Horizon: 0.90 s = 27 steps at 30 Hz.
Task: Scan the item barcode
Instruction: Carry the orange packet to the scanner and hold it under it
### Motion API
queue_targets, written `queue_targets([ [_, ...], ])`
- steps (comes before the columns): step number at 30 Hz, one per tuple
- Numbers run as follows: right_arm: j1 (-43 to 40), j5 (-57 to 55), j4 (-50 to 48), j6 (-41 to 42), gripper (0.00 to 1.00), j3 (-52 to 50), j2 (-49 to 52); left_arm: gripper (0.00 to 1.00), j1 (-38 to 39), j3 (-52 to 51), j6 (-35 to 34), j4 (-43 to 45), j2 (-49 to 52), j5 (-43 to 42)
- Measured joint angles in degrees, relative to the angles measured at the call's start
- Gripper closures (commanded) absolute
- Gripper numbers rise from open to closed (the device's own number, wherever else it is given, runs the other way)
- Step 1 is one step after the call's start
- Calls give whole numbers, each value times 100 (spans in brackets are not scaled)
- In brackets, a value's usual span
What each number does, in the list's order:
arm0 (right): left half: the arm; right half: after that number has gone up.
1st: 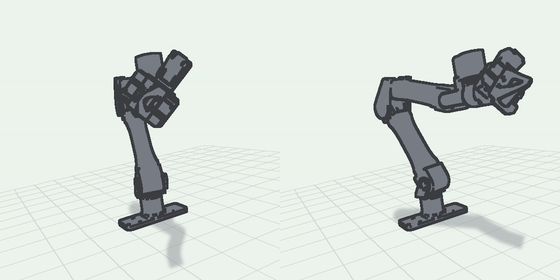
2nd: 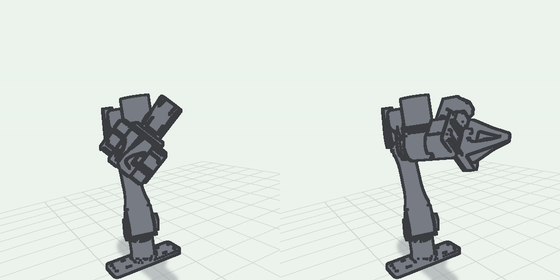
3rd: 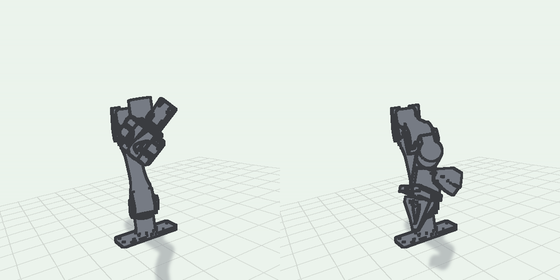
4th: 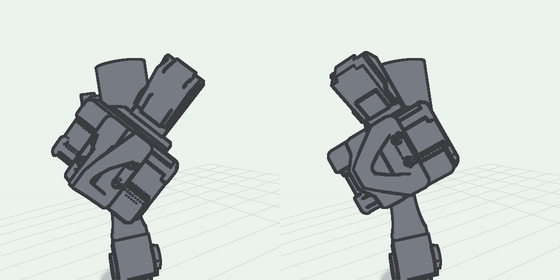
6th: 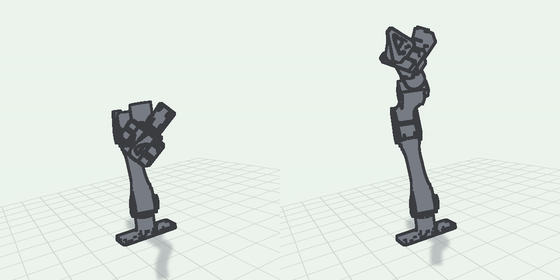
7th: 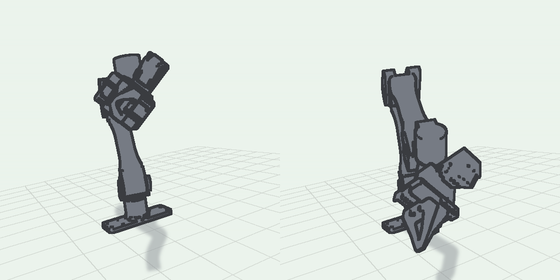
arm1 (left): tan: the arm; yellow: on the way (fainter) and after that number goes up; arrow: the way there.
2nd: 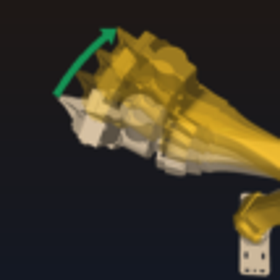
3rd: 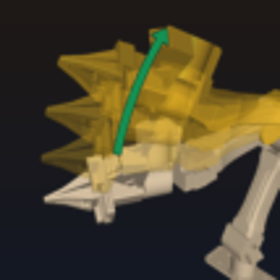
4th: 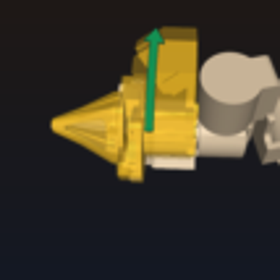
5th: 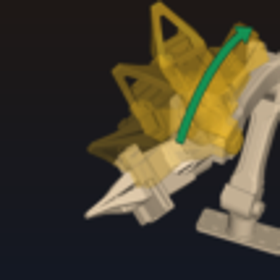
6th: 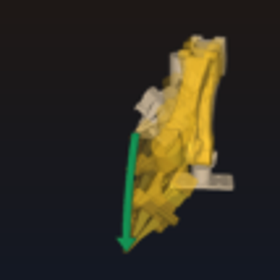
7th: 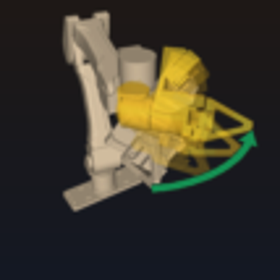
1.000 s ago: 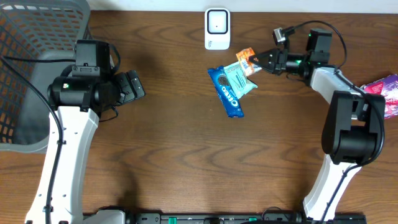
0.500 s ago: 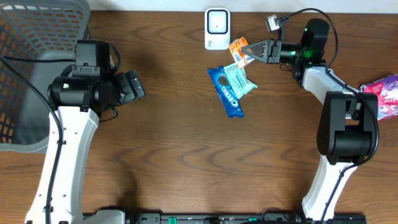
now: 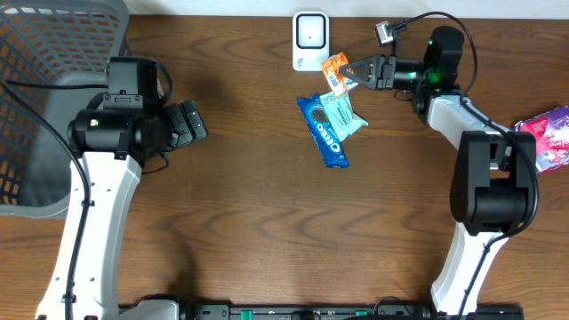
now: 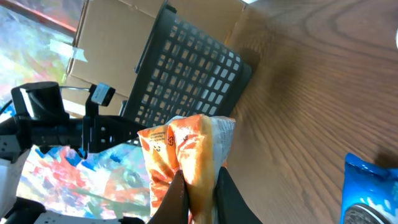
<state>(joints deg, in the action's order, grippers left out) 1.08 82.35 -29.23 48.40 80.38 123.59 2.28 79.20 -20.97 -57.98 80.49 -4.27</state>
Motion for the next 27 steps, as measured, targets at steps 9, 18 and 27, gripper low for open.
queue_targets([
  [9,81,-133,-2,20,99,0,0,2,0,0,0,0,2,0],
  [18,105,-981,-321,372,99,0,-2,2,2,0,0,0,0,0],
  [27,658,-2371,-103,219,98,0,-267,2,0,0,0,0,0,-2],
])
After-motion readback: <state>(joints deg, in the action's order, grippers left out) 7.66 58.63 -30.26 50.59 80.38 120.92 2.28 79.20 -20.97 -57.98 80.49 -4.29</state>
